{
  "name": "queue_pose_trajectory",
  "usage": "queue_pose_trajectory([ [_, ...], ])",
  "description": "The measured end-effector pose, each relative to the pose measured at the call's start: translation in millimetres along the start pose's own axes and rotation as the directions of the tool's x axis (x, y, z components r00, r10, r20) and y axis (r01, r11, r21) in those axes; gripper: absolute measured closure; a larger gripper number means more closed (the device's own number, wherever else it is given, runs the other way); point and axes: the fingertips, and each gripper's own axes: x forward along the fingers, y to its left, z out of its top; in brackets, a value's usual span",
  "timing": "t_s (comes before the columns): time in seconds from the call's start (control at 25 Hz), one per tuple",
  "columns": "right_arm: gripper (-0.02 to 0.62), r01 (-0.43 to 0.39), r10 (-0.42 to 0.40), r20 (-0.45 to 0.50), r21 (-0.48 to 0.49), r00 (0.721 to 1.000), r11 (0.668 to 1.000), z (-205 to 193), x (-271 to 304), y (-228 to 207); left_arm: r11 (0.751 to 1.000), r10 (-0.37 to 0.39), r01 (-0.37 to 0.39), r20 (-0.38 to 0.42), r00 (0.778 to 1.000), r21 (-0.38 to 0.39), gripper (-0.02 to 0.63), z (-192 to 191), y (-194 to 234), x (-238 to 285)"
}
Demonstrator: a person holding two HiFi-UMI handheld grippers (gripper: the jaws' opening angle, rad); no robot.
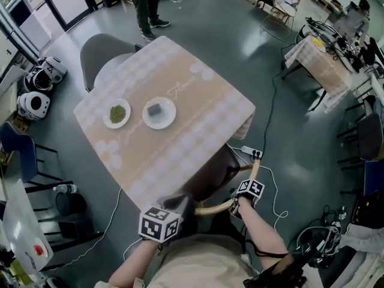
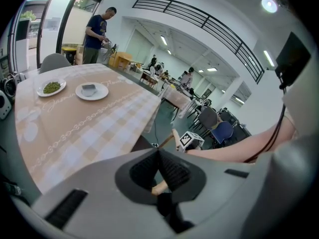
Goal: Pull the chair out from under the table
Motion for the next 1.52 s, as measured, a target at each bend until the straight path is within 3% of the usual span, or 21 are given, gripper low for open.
queue_pose_trajectory([
  [0.76,0.459,0.020,-0.020,-0.006,0.001,1.000,1.000,-7.1,-10.7,-12.2,0.999,-0.049,0.049,-0.015,0.999,-0.001,0.600,-12.8,3.4,3.3],
  [1.52,0.463,0.024,-0.024,0.010,0.031,1.000,0.999,-15.3,-10.1,-15.3,0.990,-0.116,0.121,-0.071,0.991,0.076,0.600,-26.4,20.4,4.1],
])
